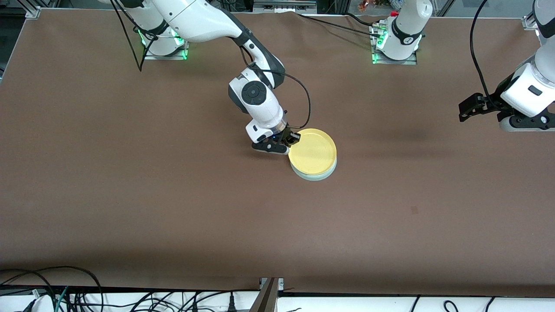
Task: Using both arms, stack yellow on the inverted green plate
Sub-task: 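Lower the yellow plate onto the green plate and open the right gripper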
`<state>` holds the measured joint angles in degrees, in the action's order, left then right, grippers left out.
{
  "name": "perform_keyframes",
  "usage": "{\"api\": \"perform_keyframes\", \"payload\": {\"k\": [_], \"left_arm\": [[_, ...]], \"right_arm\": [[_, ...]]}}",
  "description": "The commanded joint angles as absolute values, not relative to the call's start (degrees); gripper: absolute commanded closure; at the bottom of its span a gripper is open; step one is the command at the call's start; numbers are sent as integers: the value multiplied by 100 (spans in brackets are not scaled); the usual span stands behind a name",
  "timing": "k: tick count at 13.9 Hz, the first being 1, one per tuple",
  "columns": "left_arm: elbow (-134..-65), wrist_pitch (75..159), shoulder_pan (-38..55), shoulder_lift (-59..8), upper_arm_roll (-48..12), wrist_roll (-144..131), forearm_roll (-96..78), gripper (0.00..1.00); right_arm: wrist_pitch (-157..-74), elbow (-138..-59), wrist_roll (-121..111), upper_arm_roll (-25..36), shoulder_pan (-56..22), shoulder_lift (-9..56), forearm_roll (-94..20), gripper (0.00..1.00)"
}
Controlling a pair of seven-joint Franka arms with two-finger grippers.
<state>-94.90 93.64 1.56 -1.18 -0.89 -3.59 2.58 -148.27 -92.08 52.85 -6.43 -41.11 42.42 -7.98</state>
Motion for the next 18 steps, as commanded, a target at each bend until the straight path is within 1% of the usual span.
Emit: {"api": "perform_keyframes", "payload": {"k": [1, 4, 10, 11, 12, 13, 16, 18], "left_arm": [[-9378, 9264, 105, -149, -88, -193, 114, 0], [-9378, 9264, 105, -149, -88, -193, 114, 0], [-9378, 9272, 18, -149, -88, -185, 114, 0], [-9378, 9272, -9, -149, -88, -185, 114, 0], [-9378, 9264, -17, -149, -88, -185, 114, 0], [-9378, 9264, -18, -158, -88, -185, 106, 0], [-9378, 9264, -17, -149, -88, -185, 106, 0], [-9378, 9264, -18, -149, -88, -185, 105, 0]], "right_arm": [[-14915, -9080, 5449, -606, -4175, 4333, -712, 100], [-15038, -9018, 5502, -598, -4201, 4447, -694, 100], [-15038, -9009, 5511, -598, -4219, 4456, -703, 100], [-15038, -9009, 5502, -598, -4210, 4456, -703, 51], [-15038, -8991, 5502, -580, -4193, 4430, -703, 6], [-15029, -8983, 5467, -545, -4184, 4404, -703, 0], [-14767, -8684, 5423, -475, -4087, 4333, -738, 0], [-14180, -8544, 5370, -343, -3903, 4027, -712, 0]]}}
